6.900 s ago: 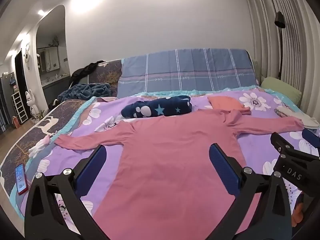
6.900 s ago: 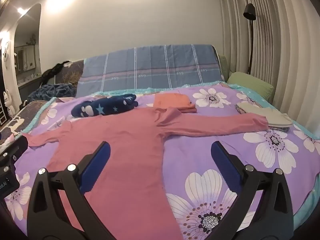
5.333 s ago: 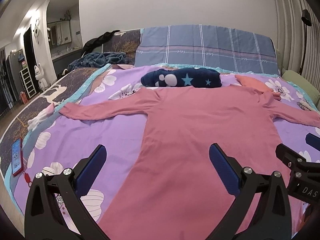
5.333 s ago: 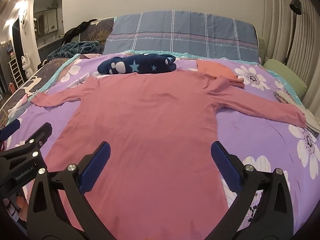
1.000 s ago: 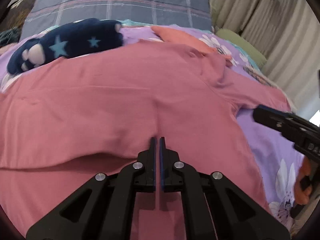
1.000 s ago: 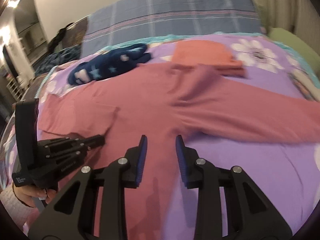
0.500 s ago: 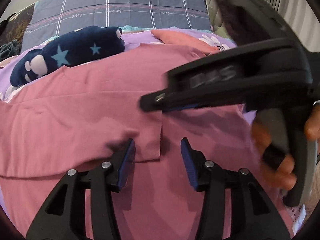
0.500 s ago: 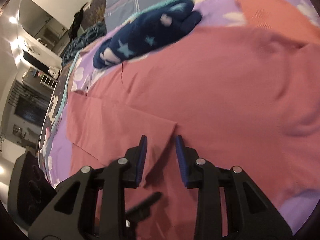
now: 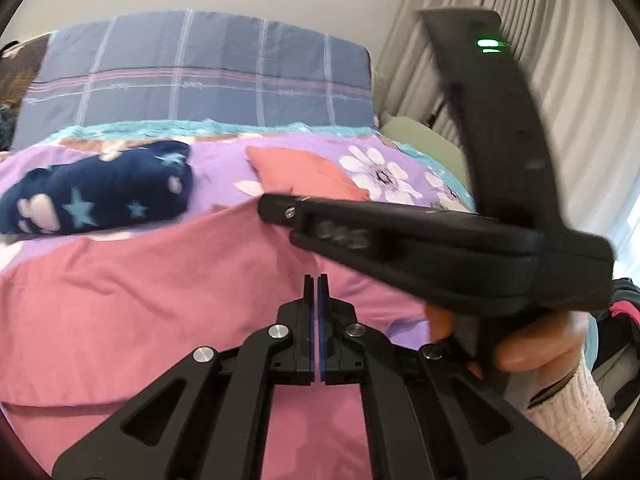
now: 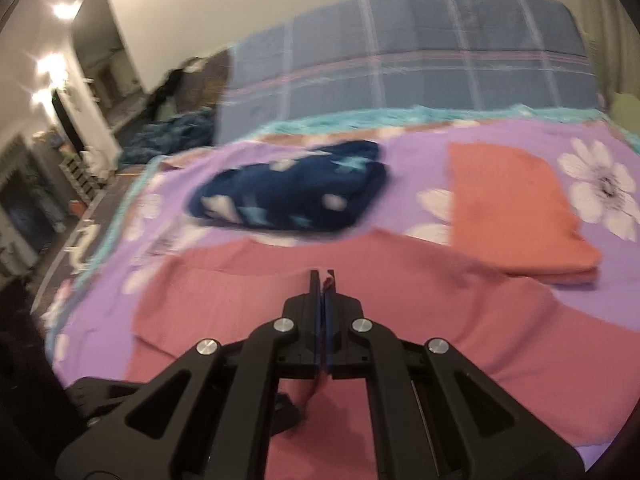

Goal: Fold small clothes

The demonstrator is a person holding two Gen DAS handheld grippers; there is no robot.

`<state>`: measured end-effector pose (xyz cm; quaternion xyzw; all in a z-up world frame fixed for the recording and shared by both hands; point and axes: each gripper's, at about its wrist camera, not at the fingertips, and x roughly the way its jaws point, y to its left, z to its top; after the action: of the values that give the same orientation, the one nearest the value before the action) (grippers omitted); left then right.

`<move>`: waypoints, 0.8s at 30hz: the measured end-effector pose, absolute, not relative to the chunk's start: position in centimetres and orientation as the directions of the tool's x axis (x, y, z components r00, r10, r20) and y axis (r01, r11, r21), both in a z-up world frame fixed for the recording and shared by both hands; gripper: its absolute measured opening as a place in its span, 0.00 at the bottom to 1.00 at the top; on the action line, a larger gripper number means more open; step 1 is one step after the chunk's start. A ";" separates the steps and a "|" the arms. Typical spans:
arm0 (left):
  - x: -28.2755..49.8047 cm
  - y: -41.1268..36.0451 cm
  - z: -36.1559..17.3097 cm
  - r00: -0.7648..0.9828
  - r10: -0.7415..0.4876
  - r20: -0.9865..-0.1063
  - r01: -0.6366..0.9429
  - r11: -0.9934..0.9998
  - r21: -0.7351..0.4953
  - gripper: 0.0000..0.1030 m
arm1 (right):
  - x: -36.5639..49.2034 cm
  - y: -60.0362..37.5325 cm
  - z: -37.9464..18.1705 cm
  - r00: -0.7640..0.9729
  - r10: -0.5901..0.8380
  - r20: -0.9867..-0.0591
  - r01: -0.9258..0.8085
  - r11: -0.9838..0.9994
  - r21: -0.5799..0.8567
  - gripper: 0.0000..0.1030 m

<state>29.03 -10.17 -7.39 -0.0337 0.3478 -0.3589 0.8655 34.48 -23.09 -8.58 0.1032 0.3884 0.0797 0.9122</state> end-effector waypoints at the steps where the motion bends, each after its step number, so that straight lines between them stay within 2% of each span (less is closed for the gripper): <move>1: 29.3 -10.8 -8.2 0.487 -0.648 -0.585 0.593 0.737 -0.324 0.10 | 35.1 -24.1 -10.0 0.669 0.184 -0.721 -0.033 0.975 0.217 0.03; 2: 29.8 -11.1 -8.8 0.476 -0.642 -0.601 0.581 0.743 -0.333 0.33 | 35.3 -24.8 -11.4 0.653 0.137 -0.745 0.000 0.983 0.182 0.07; 3: 29.9 -11.0 -9.4 0.476 -0.629 -0.615 0.562 0.755 -0.337 0.48 | 35.3 -25.4 -12.5 0.641 0.108 -0.760 0.028 0.986 0.163 0.15; 5: 29.7 -9.4 -10.3 0.493 -0.607 -0.624 0.532 0.777 -0.336 0.51 | 34.4 -27.0 -14.2 0.624 0.136 -0.770 0.054 0.975 0.215 0.21; 7: 29.4 -7.1 -10.8 0.522 -0.564 -0.640 0.512 0.807 -0.294 0.56 | 33.4 -27.6 -14.9 0.620 0.174 -0.765 0.036 0.968 0.250 0.21; 12: 29.3 2.9 -11.9 0.661 -0.309 -0.684 0.295 0.945 -0.142 0.58 | 31.7 -26.5 -14.9 0.598 0.234 -0.767 -0.042 0.964 0.262 0.21; 14: 29.6 8.2 -12.4 0.695 -0.183 -0.695 0.149 0.983 -0.110 0.58 | 31.8 -25.7 -15.4 0.579 0.252 -0.775 -0.066 0.962 0.263 0.28; 15: 29.6 9.8 -12.6 0.705 -0.138 -0.696 0.101 0.990 -0.094 0.58 | 31.8 -25.3 -15.6 0.571 0.248 -0.783 -0.066 0.964 0.257 0.34; 18: 30.5 15.5 -14.2 0.679 0.029 -0.734 -0.069 0.997 -0.024 0.60 | 32.2 -23.6 -17.6 0.552 0.137 -0.823 -0.050 0.990 0.131 0.30; 19: 30.8 17.1 -15.0 0.653 0.055 -0.756 -0.114 0.993 -0.027 0.60 | 32.0 -23.2 -17.4 0.566 0.111 -0.817 -0.046 0.994 0.104 0.30; 21: 31.4 20.2 -15.8 0.633 -0.066 -0.771 -0.130 0.973 -0.190 0.59 | 31.0 -22.3 -16.4 0.583 0.082 -0.808 -0.039 0.997 0.073 0.30; 22: 31.6 20.9 -15.8 0.630 -0.078 -0.772 -0.149 0.964 -0.219 0.57 | 30.6 -22.1 -16.0 0.587 0.103 -0.803 -0.050 0.995 0.091 0.30; 24: 32.1 20.9 -15.7 0.626 -0.066 -0.777 -0.146 0.969 -0.201 0.43 | 29.9 -22.1 -15.2 0.603 0.128 -0.787 -0.063 0.992 0.113 0.30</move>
<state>32.06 20.92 -15.67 -0.1231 0.4318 0.0225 0.8933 29.90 -22.08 -15.21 0.0367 0.4421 0.0534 0.8946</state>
